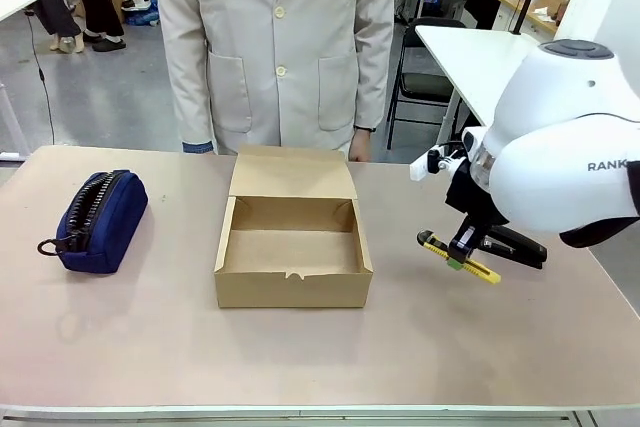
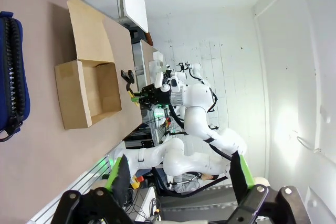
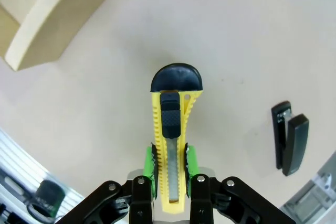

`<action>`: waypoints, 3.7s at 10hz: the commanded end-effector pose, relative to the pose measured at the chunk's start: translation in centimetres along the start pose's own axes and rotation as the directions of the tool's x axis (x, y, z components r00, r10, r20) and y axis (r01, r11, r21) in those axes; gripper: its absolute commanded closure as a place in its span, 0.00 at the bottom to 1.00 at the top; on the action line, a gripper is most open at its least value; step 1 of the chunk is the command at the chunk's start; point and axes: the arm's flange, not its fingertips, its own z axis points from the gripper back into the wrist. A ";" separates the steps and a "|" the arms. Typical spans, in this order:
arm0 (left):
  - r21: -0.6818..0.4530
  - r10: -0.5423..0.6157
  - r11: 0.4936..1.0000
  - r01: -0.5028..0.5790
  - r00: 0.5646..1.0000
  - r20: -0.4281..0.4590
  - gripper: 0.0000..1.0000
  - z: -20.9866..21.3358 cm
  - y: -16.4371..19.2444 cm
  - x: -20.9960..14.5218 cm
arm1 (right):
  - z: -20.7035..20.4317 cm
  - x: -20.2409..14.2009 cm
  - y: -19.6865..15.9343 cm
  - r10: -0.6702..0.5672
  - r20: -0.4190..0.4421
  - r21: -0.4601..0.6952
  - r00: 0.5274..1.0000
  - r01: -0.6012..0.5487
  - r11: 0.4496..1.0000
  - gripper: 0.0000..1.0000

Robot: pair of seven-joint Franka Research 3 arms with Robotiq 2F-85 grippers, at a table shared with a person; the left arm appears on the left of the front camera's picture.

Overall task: Pack the item into the box.
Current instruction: Pick up the item indicated by the person and place it inside the Mailer Box.

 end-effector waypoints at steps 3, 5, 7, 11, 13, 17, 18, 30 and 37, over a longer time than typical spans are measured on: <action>-0.010 -0.021 1.000 0.020 1.000 -0.010 0.00 0.1 0.0 -0.2 | 0.9 2.7 2.2 0.258 0.110 -0.044 0.960 -0.255 0.966 0.74; -0.010 -0.021 1.000 0.020 1.000 -0.010 0.00 0.1 0.0 -0.2 | 5.8 5.0 6.2 0.364 0.218 -0.121 0.906 -0.345 0.931 0.74; -0.010 -0.021 1.000 0.020 1.000 -0.010 0.00 0.1 0.0 -0.2 | 7.9 7.7 10.3 0.478 0.224 -0.177 0.849 -0.447 0.877 0.74; -0.010 -0.021 1.000 0.020 1.000 -0.010 0.00 0.1 0.0 -0.2 | 5.4 15.0 14.2 0.679 0.168 -0.206 0.714 -0.649 0.733 0.74; -0.010 -0.021 1.000 0.020 1.000 -0.010 0.00 0.1 0.0 -0.2 | 3.3 17.9 15.0 0.739 0.125 -0.199 0.662 -0.712 0.673 0.74; -0.010 -0.021 1.000 0.020 1.000 -0.010 0.00 0.1 0.0 -0.2 | -0.9 20.9 15.5 0.761 0.137 -0.154 0.634 -0.745 0.649 0.74; -0.010 -0.021 1.000 0.020 1.000 -0.010 0.00 0.1 0.0 -0.2 | -1.3 21.1 15.1 0.751 0.155 -0.129 0.641 -0.741 0.659 0.74; -0.010 -0.021 1.000 0.020 1.000 -0.010 0.00 0.1 0.0 -0.2 | -0.9 20.0 14.1 0.748 0.199 -0.177 0.634 -0.727 0.663 0.00; -0.010 -0.021 1.000 0.020 1.000 -0.010 0.00 0.1 0.0 -0.2 | 7.8 8.7 5.4 -0.088 0.283 0.498 0.955 -0.068 0.865 0.00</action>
